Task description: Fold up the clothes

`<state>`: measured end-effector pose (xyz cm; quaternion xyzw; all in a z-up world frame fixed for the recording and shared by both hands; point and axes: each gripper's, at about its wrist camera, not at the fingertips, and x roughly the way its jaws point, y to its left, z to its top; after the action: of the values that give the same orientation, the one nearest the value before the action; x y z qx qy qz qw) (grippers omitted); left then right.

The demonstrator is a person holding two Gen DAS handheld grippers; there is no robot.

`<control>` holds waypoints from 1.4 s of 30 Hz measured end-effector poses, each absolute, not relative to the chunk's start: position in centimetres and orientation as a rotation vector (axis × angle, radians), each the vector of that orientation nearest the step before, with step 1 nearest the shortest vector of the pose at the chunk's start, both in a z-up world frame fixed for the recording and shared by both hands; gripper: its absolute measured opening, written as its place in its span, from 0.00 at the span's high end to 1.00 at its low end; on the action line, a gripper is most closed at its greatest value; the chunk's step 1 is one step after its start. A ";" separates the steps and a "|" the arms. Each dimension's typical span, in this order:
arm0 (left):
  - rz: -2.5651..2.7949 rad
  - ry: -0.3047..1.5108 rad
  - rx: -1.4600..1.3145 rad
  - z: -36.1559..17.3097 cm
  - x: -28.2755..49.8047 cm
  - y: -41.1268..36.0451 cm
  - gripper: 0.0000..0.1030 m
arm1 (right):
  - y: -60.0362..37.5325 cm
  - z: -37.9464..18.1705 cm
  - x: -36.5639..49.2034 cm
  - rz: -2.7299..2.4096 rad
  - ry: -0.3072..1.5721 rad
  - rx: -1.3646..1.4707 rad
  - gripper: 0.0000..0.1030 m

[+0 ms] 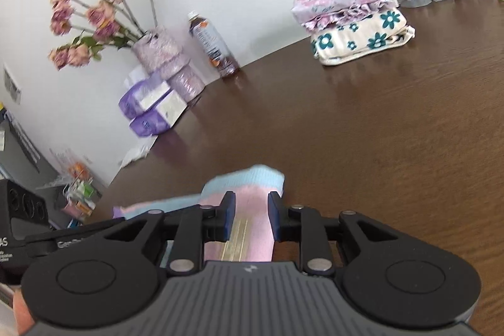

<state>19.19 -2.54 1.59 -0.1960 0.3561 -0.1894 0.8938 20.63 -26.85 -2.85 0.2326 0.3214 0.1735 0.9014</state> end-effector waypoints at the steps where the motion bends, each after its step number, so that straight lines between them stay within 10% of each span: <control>1: -0.386 0.734 -0.406 1.6 19.6 -2.6 0.51 | -26.9 -3.0 21.1 0.352 0.672 0.491 0.78; 6: -0.373 0.732 -0.423 1.2 21.0 -2.5 0.71 | -26.6 -3.5 22.0 0.340 0.705 0.503 0.82; 14: -0.381 0.718 -0.430 2.0 20.2 -1.6 0.38 | -26.4 -2.0 19.1 0.306 0.616 0.434 0.59; 23: -0.423 0.783 -0.394 1.3 16.9 -2.4 0.39 | -26.6 -3.4 17.0 0.336 0.668 0.464 0.67; 26: -0.410 0.782 -0.365 1.0 16.6 -2.7 0.62 | -26.5 -3.9 16.9 0.357 0.682 0.490 0.75; 35: -0.401 0.780 -0.388 1.7 14.7 -1.8 0.38 | -26.5 -3.3 14.2 0.351 0.654 0.470 0.63; 42: -0.432 0.802 -0.319 1.1 14.0 -3.0 0.48 | -26.3 -3.6 13.3 0.355 0.664 0.466 0.68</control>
<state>14.01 -3.02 1.09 -0.1536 0.3855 -0.2076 0.8858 13.25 -26.34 -3.61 0.2252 0.3214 0.1716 0.9036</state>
